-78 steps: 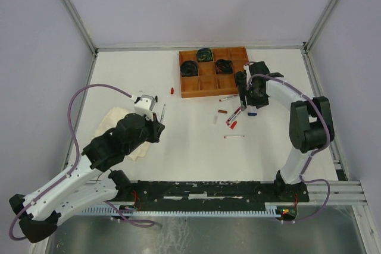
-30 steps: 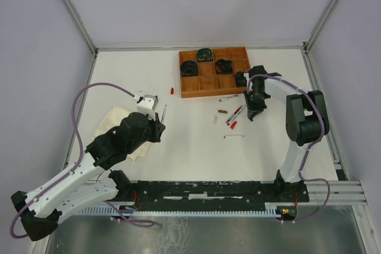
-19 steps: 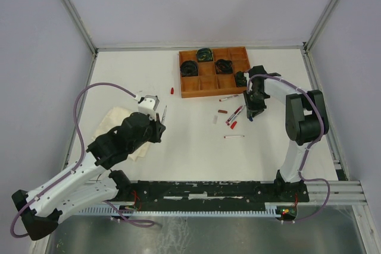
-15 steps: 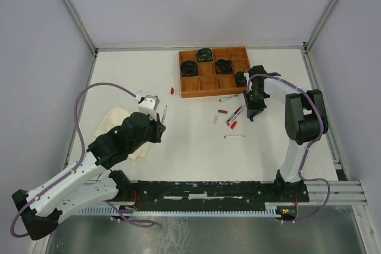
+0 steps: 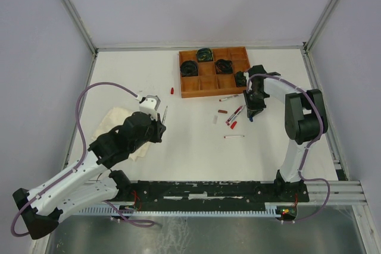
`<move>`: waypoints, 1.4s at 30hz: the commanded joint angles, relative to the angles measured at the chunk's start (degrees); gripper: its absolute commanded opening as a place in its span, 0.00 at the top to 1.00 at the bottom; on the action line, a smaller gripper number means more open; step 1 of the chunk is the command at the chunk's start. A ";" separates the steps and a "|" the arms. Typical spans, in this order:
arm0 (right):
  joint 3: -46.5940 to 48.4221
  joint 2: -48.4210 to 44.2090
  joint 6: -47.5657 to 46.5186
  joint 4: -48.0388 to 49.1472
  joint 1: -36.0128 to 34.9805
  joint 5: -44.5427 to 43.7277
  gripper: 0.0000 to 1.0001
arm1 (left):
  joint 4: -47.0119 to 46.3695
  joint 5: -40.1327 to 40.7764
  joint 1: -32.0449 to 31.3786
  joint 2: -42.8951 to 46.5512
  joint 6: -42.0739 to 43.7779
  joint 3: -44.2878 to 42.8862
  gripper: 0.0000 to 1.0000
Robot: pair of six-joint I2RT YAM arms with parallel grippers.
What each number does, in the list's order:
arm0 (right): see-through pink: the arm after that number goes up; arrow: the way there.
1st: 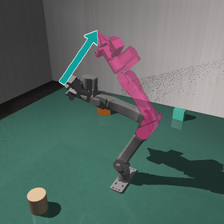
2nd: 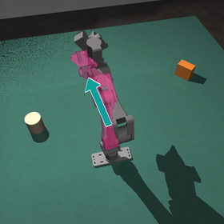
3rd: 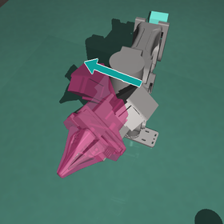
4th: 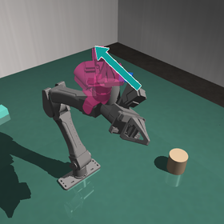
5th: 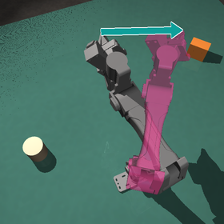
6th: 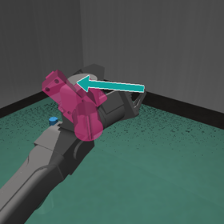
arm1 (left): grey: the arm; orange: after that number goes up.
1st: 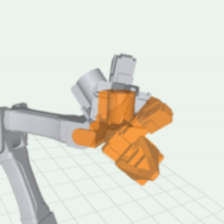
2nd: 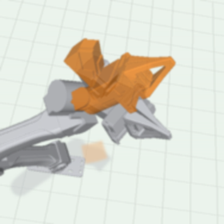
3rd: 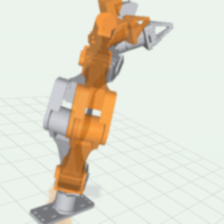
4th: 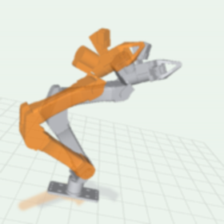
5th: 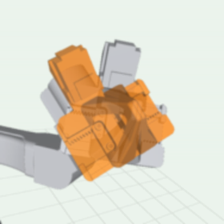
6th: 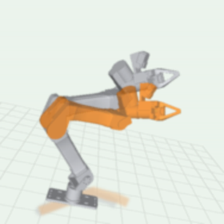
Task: Insert the pens into the pen caps
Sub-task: Insert the pen cap onto the pen.
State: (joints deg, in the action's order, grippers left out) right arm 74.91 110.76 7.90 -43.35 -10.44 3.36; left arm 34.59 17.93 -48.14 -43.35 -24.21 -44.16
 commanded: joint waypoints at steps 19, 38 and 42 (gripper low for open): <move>-8.00 -13.53 2.28 7.08 0.10 -0.99 0.98 | -4.92 -0.03 -0.02 4.62 -0.63 1.67 0.97; -30.94 -47.95 25.24 19.32 -13.39 0.98 1.00 | -15.19 -12.34 -0.05 4.62 -1.26 5.07 0.97; -36.00 -54.09 32.42 23.76 -17.91 0.29 0.99 | -20.14 -17.36 -0.09 1.49 -3.03 7.09 0.97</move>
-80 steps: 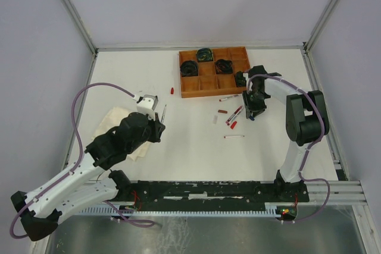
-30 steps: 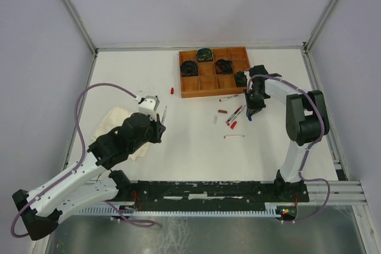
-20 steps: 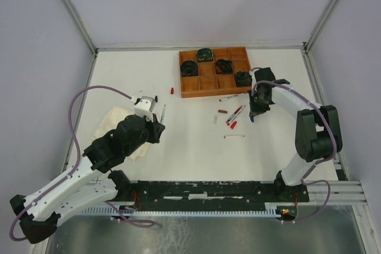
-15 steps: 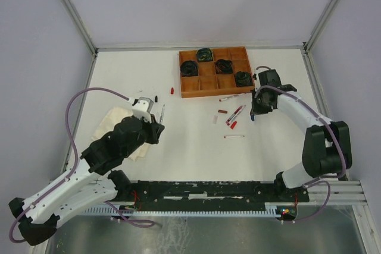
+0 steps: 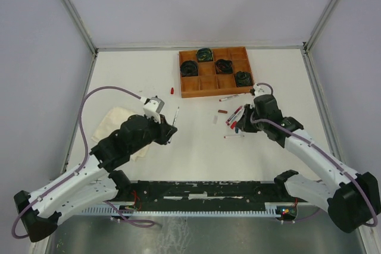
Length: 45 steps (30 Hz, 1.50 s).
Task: Insert the pens into the pen caps
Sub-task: Insert the pen cap onto the pen.
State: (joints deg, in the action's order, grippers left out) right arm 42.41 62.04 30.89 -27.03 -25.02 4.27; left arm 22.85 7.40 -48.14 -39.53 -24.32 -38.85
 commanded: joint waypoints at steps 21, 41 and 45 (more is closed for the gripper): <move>-12.72 -16.43 30.70 37.53 -20.65 -11.44 0.96 | -31.05 -20.24 -1.41 -1.93 -11.71 12.66 0.97; -7.97 -8.95 28.05 48.77 -27.73 -17.16 0.93 | -33.40 -25.67 -1.39 -2.39 -10.93 12.53 0.97; -7.58 -9.28 27.73 48.72 -27.72 -17.19 0.92 | -33.40 -26.07 -1.42 -2.72 -10.82 12.55 0.97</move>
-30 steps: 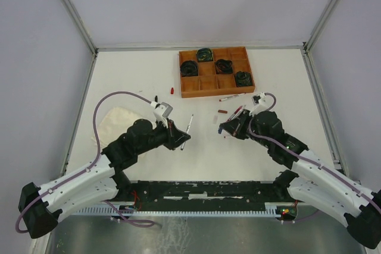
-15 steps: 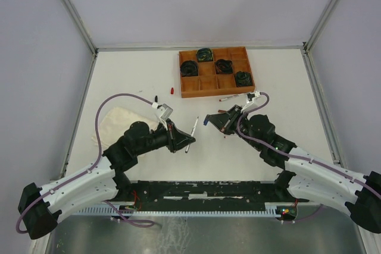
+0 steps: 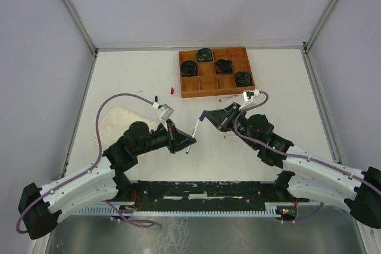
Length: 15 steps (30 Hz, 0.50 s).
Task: Insert the pens into the pen caps
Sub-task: Insert the pen cap onto the pen.
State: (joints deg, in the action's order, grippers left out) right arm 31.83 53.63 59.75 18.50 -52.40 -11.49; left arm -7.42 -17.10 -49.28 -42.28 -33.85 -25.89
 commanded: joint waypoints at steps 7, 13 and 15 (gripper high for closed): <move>2.92 -1.67 -1.03 4.07 -0.33 -1.69 0.92 | -3.04 -2.49 -0.22 -0.18 -1.09 -0.41 0.97; 3.06 -1.85 -1.04 4.60 -0.42 -1.61 0.92 | -2.87 -2.67 -0.24 0.03 -1.29 -0.12 0.97; 3.06 -2.07 -1.03 4.61 -0.40 -1.60 0.92 | -2.86 -2.74 -0.25 -0.01 -1.31 -0.10 0.97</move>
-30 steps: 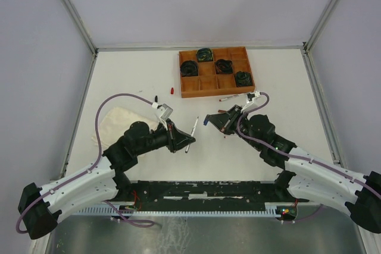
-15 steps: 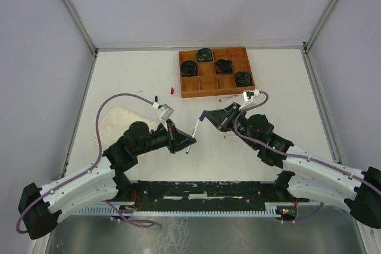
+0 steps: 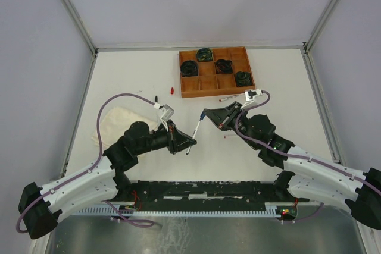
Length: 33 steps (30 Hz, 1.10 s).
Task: Insert the pens into the pen caps
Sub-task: Insert the pen cap onto the pen.
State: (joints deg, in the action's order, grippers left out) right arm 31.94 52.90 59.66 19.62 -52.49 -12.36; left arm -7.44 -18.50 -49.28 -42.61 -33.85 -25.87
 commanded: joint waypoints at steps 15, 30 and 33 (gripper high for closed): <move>2.82 -1.80 -1.05 4.00 -0.41 -0.99 0.92 | -2.84 -2.50 -0.28 -0.32 -1.02 -0.55 0.97; 2.56 -2.06 -1.13 3.16 -0.59 0.27 0.92 | -2.27 -1.67 -0.25 -0.17 -0.70 -0.76 0.97; 2.44 -1.94 -1.04 3.16 -0.81 0.79 0.92 | -2.07 -1.56 -0.25 -0.11 -0.61 -0.81 0.97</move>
State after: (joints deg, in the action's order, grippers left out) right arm 32.03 51.92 59.13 20.10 -52.69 -12.49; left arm -7.40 -19.68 -49.28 -43.03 -33.85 -25.87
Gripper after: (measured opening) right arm 0.086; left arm 0.160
